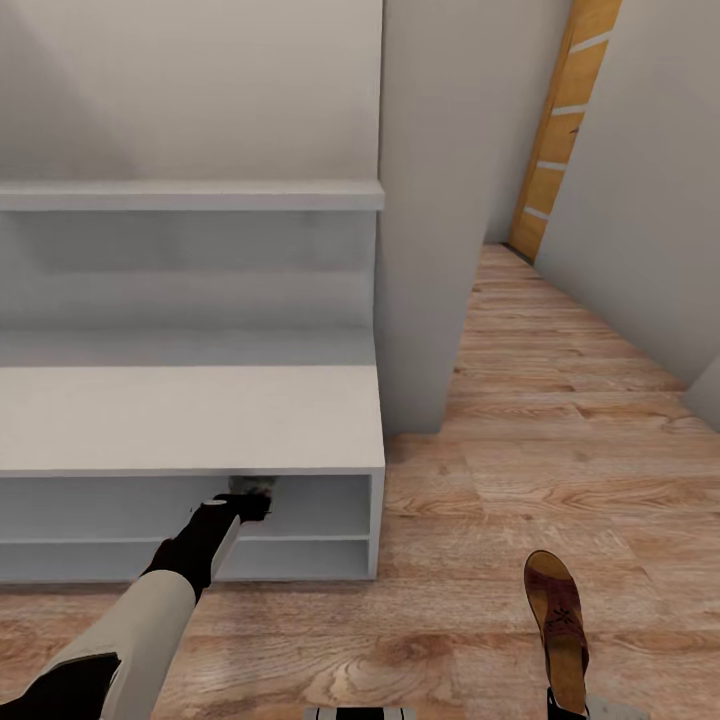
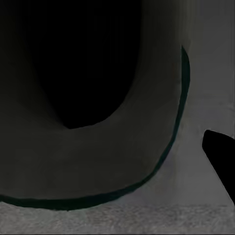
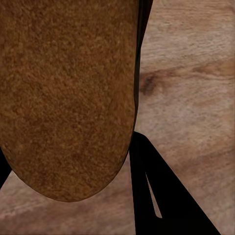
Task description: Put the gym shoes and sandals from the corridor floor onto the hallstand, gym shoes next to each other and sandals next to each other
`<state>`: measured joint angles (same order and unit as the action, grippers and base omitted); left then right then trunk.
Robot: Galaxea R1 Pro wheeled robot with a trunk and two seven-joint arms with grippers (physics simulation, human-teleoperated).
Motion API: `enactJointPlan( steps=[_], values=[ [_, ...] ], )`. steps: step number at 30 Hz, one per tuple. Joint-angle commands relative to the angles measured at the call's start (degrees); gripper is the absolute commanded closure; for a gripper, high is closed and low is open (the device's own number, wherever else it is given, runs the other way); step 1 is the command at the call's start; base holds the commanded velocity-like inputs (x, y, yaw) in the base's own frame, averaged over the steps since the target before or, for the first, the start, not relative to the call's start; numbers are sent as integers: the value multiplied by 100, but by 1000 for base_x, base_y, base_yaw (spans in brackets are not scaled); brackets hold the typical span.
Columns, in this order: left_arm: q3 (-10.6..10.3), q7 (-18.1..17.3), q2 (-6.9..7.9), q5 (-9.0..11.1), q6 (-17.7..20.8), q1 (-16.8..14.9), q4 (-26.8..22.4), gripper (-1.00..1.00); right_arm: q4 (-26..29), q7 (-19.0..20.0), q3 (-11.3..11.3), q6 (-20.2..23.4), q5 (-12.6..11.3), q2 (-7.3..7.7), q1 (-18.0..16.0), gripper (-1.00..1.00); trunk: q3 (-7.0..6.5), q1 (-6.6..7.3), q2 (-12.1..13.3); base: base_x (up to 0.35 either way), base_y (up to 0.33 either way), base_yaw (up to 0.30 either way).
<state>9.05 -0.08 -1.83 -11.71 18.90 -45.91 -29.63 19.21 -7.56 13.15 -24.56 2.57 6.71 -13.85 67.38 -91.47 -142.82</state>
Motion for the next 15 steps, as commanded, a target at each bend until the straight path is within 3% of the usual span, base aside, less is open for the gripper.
enactJointPlan(
  steps=[1,12,15],
  values=[
    [40,-12,-9,-60,24,-2,10,-100,-5,-18,12,-16,6,-2,-4,100,4,2,-2,0,0,0],
    [37,-11,-2,-60,32,-6,10,-100,-5,-18,12,-14,6,-3,-4,100,4,2,-2,-1,0,0],
    [31,-13,3,-60,33,-6,10,-100,-5,-18,12,-15,6,-3,-4,100,4,2,-2,-136,0,0]
  ],
)
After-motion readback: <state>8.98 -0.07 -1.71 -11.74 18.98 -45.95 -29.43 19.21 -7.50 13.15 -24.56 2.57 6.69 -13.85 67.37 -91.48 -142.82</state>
